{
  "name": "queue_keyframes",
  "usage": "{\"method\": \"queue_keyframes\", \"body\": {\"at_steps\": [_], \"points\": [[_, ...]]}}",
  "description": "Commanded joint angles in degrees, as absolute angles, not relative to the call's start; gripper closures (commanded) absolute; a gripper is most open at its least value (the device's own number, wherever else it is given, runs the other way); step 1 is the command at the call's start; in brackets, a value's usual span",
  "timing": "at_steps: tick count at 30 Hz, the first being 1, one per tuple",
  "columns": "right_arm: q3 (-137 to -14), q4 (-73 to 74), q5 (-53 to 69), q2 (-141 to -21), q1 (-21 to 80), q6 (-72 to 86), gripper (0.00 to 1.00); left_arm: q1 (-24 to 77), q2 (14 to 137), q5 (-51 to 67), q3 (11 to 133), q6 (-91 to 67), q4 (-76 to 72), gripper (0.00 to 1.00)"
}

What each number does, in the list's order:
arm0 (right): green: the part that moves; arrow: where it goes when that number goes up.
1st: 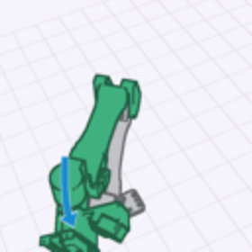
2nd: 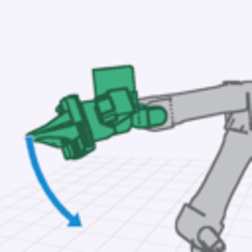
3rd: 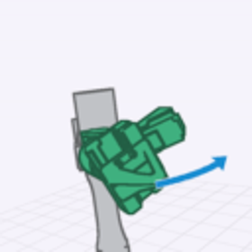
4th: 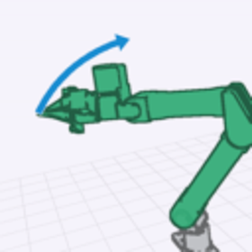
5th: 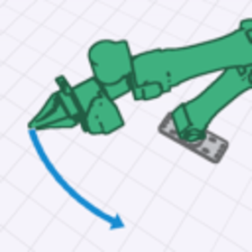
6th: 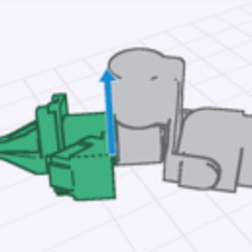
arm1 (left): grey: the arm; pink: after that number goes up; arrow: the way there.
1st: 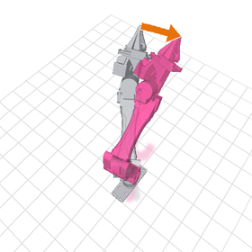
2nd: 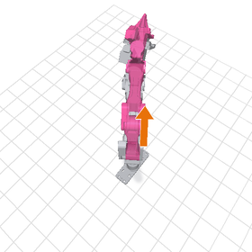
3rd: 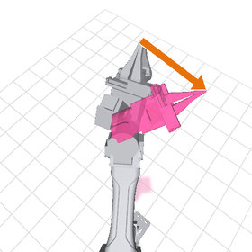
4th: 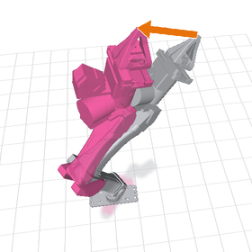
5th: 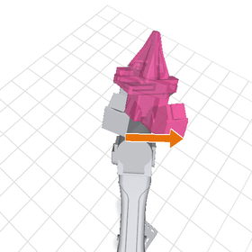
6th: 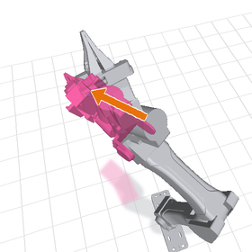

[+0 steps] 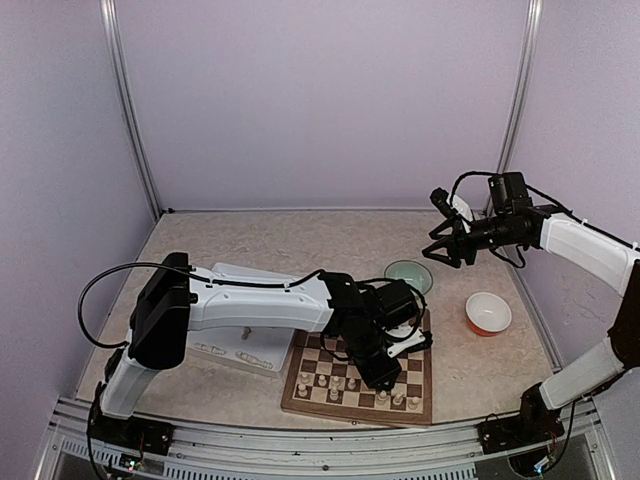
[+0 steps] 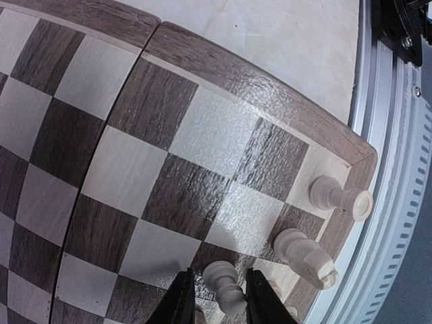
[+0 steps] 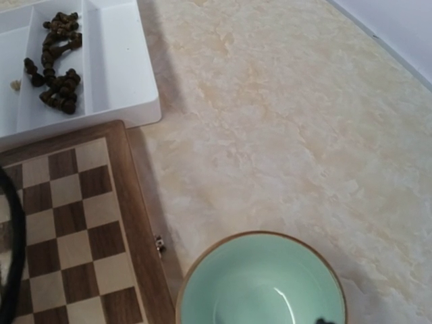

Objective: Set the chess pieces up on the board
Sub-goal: Place the pawn at f2, then pick up the pawn from the storage box.

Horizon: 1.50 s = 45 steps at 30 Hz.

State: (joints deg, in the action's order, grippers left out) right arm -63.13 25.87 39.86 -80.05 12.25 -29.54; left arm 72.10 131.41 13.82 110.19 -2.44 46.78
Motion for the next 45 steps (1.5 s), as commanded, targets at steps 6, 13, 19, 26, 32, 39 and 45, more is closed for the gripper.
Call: {"method": "queue_keyframes", "body": {"at_steps": [6,13,19,26,32,39,45], "points": [[-63.0,26.4,41.2,-80.5,11.7,-29.9,0.38,71.4,125.0,6.9,109.0,-2.3,46.6,0.61],[-63.0,26.6,41.3,-80.6,11.7,-30.1,0.38,68.6,110.5,6.2,92.4,-7.8,36.0,0.59],[-63.2,27.0,41.7,-80.9,11.8,-30.4,0.38,62.9,96.9,-3.8,72.7,-20.6,30.6,0.59],[-63.4,27.4,42.6,-80.8,11.8,-30.6,0.39,58.4,86.5,-22.5,56.3,-35.1,28.9,0.57],[-63.4,27.6,43.2,-80.8,11.8,-30.6,0.4,52.5,81.5,-19.2,46.5,-34.9,19.6,0.6],[-63.2,27.5,43.1,-80.9,11.8,-30.5,0.4,48.6,83.4,-15.0,42.8,-33.0,15.3,0.63],[-63.3,27.5,43.2,-81.4,11.8,-30.4,0.4,47.2,87.6,-12.7,42.5,-31.8,13.5,0.69]]}}
